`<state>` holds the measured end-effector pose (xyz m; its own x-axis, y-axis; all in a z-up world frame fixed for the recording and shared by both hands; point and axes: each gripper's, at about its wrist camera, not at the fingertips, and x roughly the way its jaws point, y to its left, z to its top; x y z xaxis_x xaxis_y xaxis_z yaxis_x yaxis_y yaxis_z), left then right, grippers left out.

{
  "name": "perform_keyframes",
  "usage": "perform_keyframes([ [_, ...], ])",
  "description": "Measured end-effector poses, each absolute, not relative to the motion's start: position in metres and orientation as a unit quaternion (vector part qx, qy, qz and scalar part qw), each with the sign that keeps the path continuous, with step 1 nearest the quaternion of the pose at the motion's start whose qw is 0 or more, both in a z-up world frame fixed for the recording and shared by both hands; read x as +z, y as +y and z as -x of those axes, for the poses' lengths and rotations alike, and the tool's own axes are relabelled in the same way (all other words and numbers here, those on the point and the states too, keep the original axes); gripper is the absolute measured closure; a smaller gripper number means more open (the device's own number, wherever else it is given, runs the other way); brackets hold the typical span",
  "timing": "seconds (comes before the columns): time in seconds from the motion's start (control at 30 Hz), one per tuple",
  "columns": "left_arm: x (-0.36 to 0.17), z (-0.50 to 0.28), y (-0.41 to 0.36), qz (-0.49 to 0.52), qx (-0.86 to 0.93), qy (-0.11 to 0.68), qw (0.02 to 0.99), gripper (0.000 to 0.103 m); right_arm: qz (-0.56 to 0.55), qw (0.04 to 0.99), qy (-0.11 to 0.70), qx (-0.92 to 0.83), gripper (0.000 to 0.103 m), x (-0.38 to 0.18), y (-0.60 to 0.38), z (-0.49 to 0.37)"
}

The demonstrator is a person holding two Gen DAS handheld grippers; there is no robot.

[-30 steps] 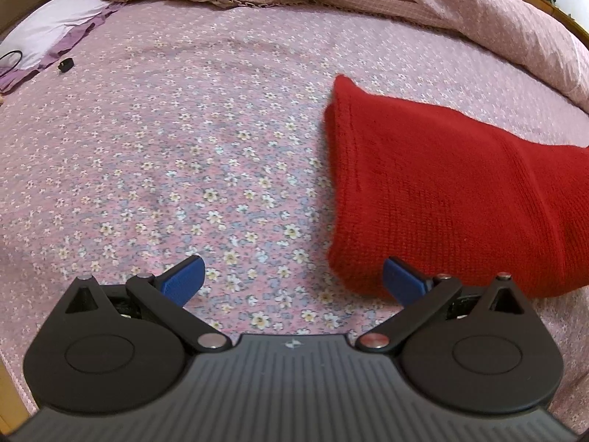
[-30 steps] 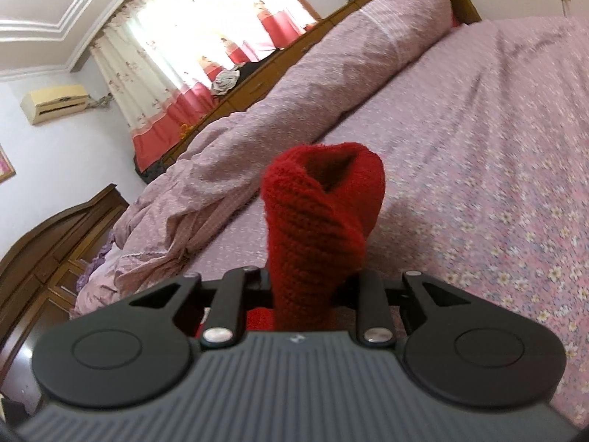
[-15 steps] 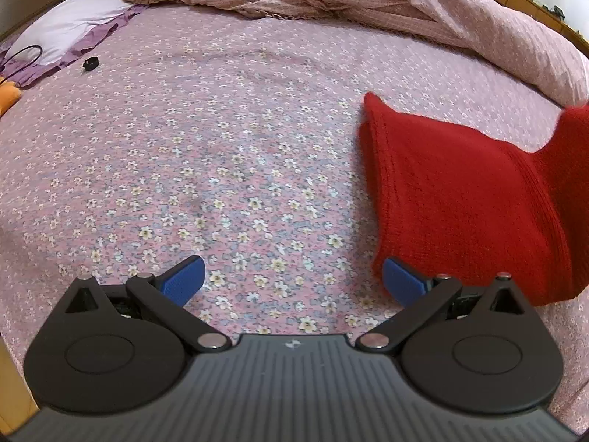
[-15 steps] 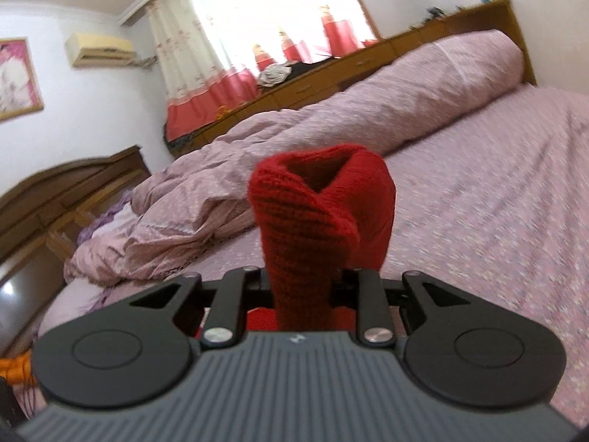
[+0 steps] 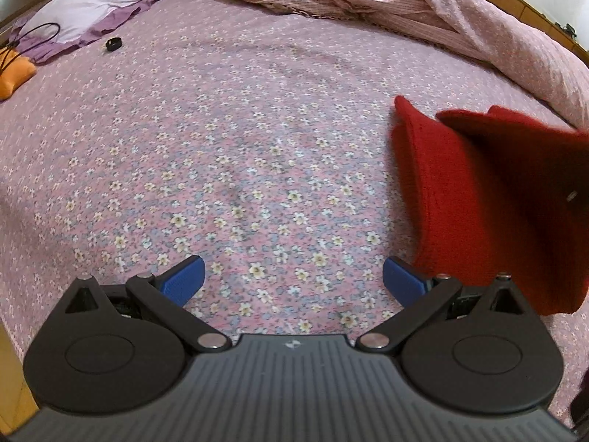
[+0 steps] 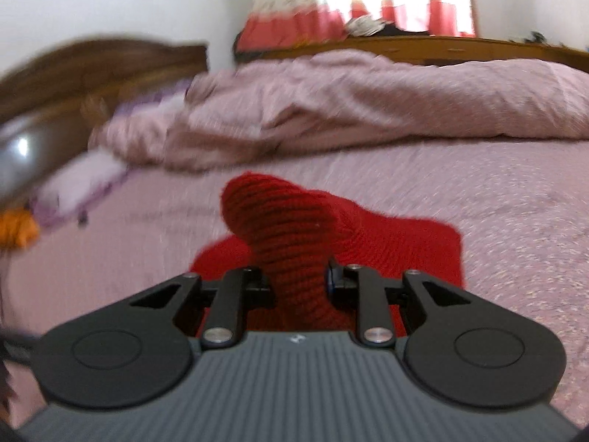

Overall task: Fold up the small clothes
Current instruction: 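Lift the held cardigan end with the right tool and fold it over the body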

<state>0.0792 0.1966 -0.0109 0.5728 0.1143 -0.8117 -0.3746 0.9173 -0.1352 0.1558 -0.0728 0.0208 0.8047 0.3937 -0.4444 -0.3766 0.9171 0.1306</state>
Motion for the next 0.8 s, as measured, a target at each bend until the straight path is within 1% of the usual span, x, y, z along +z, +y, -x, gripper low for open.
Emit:
perform_keyframes([
  [0.17, -0.015, -0.074, 0.207, 0.157, 0.143, 0.44, 0.873, 0.0, 0.049, 0.949, 0.228, 0.211, 0.077, 0.009, -0.049, -0.143],
  [0.27, -0.018, -0.071, 0.213, 0.164, 0.146, 0.442, 0.87, 0.0, 0.05, 0.953, 0.222, 0.201, 0.077, 0.016, -0.048, -0.144],
  [0.43, -0.016, -0.064, 0.223, 0.172, 0.151, 0.438, 0.87, 0.0, 0.02, 0.966, 0.181, 0.182, 0.078, 0.039, -0.044, -0.146],
  [0.53, -0.015, -0.059, 0.23, 0.177, 0.156, 0.435, 0.869, 0.0, 0.026, 0.966, 0.162, 0.199, 0.078, 0.04, -0.033, -0.14],
  [0.7, -0.018, -0.054, 0.237, 0.181, 0.164, 0.436, 0.866, 0.0, 0.087, 0.948, 0.198, 0.232, 0.077, 0.01, -0.007, -0.128],
  [0.8, -0.019, -0.052, 0.239, 0.182, 0.165, 0.437, 0.865, 0.0, 0.102, 0.946, 0.198, 0.237, 0.077, 0.001, -0.001, -0.117],
])
